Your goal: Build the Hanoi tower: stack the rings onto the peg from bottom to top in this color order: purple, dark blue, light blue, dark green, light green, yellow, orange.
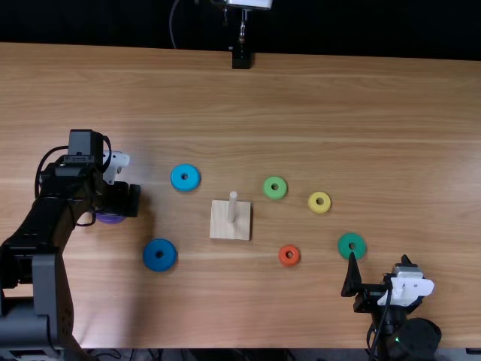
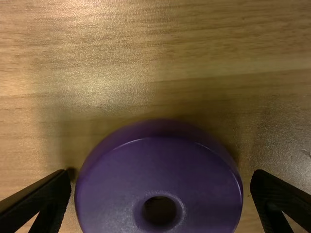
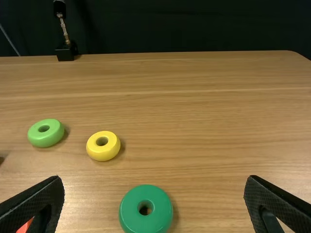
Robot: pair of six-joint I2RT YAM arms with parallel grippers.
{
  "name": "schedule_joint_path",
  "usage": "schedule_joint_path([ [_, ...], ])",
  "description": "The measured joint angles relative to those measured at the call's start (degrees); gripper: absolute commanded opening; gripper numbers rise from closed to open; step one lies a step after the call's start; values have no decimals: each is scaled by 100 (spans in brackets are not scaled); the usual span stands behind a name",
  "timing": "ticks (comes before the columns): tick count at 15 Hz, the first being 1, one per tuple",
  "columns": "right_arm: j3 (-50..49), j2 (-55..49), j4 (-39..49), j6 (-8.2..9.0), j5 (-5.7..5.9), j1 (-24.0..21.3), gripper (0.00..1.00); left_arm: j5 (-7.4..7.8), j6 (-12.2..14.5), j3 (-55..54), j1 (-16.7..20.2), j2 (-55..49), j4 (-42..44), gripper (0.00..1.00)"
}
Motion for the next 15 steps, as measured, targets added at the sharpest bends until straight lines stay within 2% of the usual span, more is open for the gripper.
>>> schedule_joint_path([
  [1, 0, 0, -2, -4, 0, 0, 100, 2, -4, 0, 0, 2, -2, 100],
  [2, 0, 0, -2, -4, -2, 0, 100, 0, -2, 0, 0, 0, -15, 90],
  [5, 0, 0, 0, -2, -2, -2, 100, -2, 2, 0, 0, 2, -48, 30],
  [6, 0, 0, 0, -4, 0, 0, 100, -2, 2, 0, 0, 0, -50, 15],
  [7, 0, 0, -2, -4, -2, 0, 100, -2, 0, 0, 0, 0, -52, 6],
  [9, 0, 0, 0, -4, -2, 0, 100, -2, -2, 0, 0, 2, -52, 1],
  [12, 0, 0, 0, -2, -2, 0, 100, -9, 4, 0, 0, -7, -131, 0],
  [15, 0, 0, 0, -7, 0, 0, 100, -26, 0, 0, -17, -234, -761, 0],
])
